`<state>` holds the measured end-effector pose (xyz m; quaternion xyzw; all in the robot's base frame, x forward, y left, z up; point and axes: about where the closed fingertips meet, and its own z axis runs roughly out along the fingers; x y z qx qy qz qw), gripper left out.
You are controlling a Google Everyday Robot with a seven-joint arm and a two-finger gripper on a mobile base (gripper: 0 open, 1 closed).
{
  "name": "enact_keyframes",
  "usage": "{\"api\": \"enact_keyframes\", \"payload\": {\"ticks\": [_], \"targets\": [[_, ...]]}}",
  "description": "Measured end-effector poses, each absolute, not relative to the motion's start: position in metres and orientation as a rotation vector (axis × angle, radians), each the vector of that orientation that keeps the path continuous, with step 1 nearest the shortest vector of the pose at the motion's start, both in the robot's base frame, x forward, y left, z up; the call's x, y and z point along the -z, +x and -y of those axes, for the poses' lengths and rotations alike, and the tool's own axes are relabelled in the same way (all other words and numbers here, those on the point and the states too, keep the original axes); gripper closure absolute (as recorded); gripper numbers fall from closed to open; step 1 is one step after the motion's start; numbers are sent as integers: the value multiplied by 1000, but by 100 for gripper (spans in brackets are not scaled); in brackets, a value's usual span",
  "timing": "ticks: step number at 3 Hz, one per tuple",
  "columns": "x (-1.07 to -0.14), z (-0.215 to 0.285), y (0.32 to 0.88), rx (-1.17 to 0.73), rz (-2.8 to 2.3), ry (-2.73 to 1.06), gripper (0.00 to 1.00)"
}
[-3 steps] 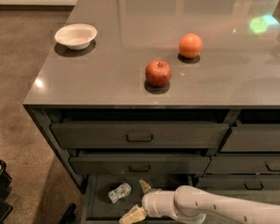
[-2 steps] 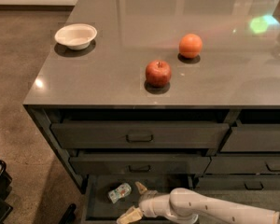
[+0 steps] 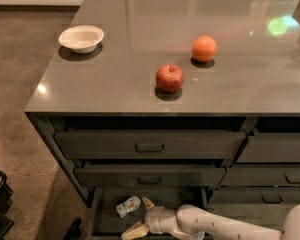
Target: Pick 7up can from bottom drawer and place on counter
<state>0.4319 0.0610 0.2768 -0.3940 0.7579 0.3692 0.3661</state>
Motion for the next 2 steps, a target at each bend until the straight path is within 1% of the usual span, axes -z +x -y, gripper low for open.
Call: {"api": "enact_keyframes", "payload": {"ticks": [2], "targets": [[-227,-79,464,-885,-1896,-1091,0]]}}
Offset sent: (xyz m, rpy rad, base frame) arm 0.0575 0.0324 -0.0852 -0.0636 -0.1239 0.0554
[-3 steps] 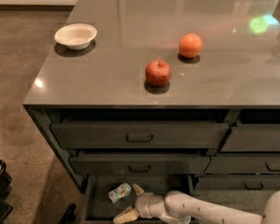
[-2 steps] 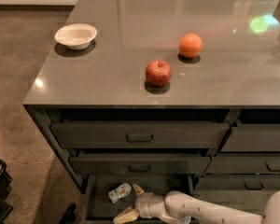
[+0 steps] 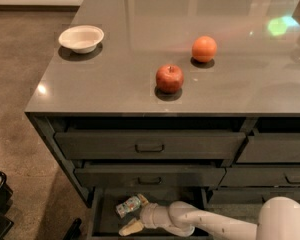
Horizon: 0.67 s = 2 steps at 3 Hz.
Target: Pick 7up can from bottom drawer and place on counter
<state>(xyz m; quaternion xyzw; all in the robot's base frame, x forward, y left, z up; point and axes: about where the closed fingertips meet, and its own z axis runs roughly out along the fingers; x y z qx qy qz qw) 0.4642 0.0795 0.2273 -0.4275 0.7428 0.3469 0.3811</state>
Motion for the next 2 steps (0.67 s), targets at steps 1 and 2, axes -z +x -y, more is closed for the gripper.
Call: {"api": "enact_keyframes", "payload": {"ticks": [1,2], "targets": [[-202,-83,484,-829,-1911,-1113,0],[-201,-83,486,-825,-1910,-1114,0]]}}
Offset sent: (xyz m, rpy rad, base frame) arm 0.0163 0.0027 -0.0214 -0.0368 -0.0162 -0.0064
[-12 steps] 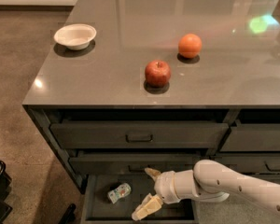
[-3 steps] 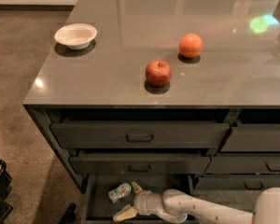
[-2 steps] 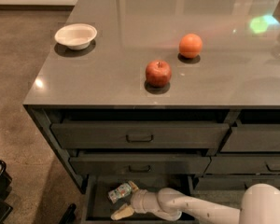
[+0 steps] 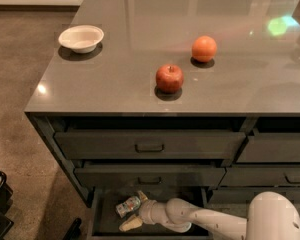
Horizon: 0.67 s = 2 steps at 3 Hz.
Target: Pick 7up can from bottom drawer and place on counter
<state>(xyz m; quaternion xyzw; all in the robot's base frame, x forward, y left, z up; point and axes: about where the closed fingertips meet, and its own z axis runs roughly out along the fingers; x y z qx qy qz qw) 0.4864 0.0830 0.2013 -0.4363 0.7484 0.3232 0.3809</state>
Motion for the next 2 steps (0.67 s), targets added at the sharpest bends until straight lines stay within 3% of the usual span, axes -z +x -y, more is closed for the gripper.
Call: {"api": "enact_keyframes", "payload": {"ticks": [2], "targets": [[-184,-95,496,-773,-1865,-1192,0]]}}
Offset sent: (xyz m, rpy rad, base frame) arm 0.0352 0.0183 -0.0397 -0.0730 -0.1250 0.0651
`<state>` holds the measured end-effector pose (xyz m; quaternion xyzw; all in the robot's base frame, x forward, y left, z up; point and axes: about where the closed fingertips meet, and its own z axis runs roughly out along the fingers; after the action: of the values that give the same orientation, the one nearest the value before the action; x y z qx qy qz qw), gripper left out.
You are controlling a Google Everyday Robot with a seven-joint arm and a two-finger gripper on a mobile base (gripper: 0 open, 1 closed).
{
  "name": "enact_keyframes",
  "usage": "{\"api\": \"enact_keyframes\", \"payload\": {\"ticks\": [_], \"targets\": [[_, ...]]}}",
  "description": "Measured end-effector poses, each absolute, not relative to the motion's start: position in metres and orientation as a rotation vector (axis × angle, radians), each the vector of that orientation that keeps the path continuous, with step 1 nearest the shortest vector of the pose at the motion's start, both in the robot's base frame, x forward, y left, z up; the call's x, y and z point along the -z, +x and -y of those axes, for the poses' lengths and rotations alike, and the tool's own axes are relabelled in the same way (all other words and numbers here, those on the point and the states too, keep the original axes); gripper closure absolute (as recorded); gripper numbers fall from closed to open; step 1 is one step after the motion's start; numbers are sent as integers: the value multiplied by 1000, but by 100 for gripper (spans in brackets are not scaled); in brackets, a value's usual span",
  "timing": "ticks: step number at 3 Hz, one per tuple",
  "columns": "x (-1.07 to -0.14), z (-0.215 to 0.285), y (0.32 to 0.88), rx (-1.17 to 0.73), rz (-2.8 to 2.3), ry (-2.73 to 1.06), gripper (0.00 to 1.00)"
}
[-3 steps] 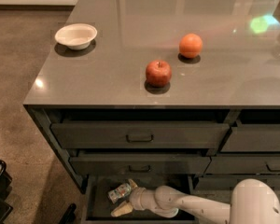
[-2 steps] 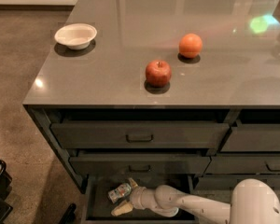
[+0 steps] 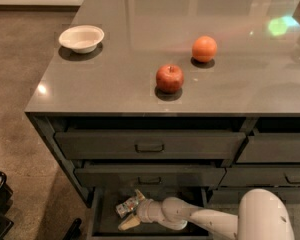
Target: Pick 7up can from bottom drawer and place on counter
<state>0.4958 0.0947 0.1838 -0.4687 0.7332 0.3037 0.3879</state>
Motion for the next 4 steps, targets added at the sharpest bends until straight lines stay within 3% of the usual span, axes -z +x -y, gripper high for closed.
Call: {"api": "enact_keyframes", "payload": {"ticks": [1,4], "targets": [[-140,-116,514,-747,-1824,-1297,0],[-150,-129,504,-844,-1756,-1260,0]]}}
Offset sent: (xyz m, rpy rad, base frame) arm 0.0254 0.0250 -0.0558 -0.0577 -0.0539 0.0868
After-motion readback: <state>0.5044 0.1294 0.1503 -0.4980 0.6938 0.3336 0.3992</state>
